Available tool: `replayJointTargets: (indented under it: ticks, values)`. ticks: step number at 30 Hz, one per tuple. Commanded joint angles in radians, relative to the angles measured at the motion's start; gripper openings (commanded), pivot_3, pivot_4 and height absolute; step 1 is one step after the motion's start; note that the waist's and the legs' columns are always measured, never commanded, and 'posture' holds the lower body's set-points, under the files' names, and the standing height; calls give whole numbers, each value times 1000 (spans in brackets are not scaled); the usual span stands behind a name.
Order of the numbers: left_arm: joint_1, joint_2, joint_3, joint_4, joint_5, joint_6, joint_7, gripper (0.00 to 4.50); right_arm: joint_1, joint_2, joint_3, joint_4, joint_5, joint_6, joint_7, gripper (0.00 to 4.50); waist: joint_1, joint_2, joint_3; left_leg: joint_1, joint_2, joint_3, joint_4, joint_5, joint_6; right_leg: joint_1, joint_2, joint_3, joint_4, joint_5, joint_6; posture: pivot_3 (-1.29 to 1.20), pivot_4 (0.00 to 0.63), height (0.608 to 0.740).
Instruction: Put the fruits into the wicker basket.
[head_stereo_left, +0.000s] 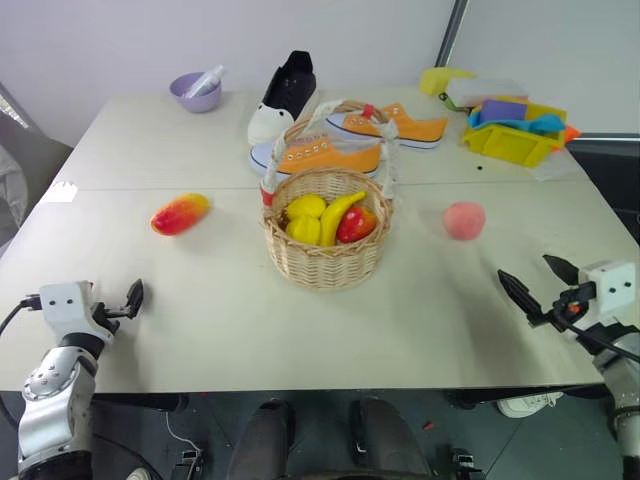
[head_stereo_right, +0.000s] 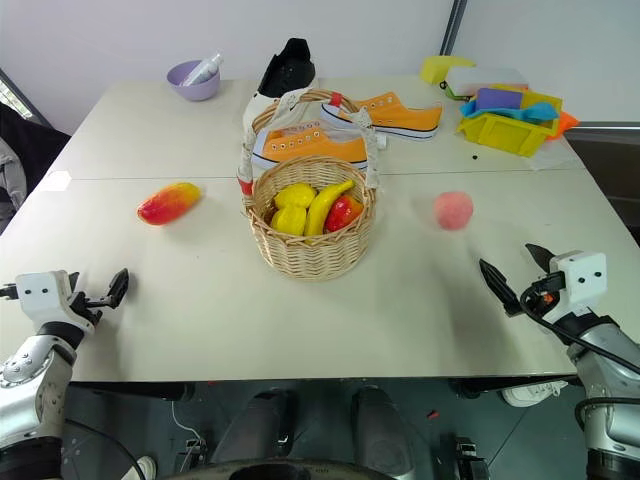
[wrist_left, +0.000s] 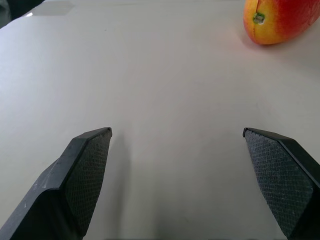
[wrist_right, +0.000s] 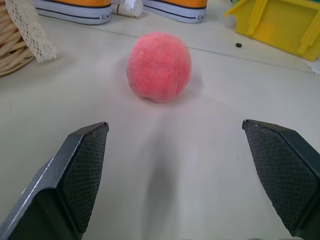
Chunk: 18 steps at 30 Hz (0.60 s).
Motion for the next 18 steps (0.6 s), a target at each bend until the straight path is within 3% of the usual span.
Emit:
replayJointTargets:
  ticks: [1,11,18]
  values:
    - [-3,7,29,-39,-4,8,27,4500,-6,1,-8,-2,-1,-22,-2,4471,0,0,0,0,0,0,0,0,0,0,0,0,0,0,0,0,150,738]
    - [-66,2,-38,-93,-12,49,25,4500,-39,18,34,-37,-25,-15,-34,4471,0,0,0,0,0,0,0,0,0,0,0,0,0,0,0,0,150,738]
    - [-164,67,-67,-112,27,104,25,4500,-21,-35,50,-172,48,52,54,4471,-1,0,0,0,-1,0,0,0,0,0,0,0,0,2,3,0,150,738]
